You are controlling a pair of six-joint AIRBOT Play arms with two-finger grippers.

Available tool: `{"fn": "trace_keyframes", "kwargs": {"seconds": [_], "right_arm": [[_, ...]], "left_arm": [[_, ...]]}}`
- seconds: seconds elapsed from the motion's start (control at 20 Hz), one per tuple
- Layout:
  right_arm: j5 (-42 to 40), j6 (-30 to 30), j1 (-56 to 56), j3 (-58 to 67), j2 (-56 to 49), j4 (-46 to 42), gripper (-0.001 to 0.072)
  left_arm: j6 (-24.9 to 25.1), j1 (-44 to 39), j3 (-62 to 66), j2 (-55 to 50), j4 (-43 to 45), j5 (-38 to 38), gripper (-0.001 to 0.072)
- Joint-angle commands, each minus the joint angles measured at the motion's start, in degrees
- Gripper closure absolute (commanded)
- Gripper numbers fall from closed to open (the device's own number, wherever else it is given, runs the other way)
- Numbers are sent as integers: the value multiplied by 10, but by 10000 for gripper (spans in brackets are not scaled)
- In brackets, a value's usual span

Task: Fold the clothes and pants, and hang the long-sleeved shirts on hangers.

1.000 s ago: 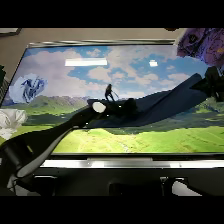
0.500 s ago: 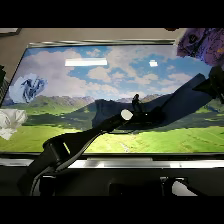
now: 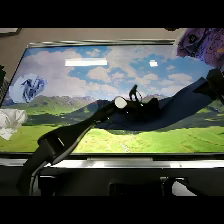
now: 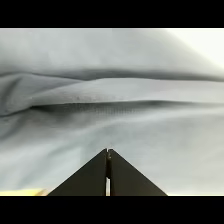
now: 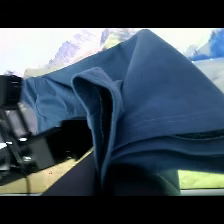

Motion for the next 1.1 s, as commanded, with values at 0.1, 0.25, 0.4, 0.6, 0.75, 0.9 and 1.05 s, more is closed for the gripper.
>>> {"fn": "trace_keyframes", "kwargs": {"seconds": [0.1,0.25,0.4,0.6,0.75,0.9,1.05], "right_arm": [[-106,91,160,0,-3,-47,682],[-174,173,278,0,-7,-113,682],[-206,227,374,0,-38,-147,681],[-256,266,459,0,-103,-146,681],[-291,293,503,0,-150,-146,681],[-308,299,530,0,-194,-137,681],[-312,301,541,0,-229,-126,681]], "left_arm": [[-58,126,2,145,383,-245,694],[-34,205,2,235,530,-339,693],[-10,287,2,307,570,-358,692],[-11,366,2,361,569,-361,691],[-11,393,2,373,569,-367,690],[-11,396,2,373,570,-366,690],[-11,396,2,373,570,-365,690]]}}
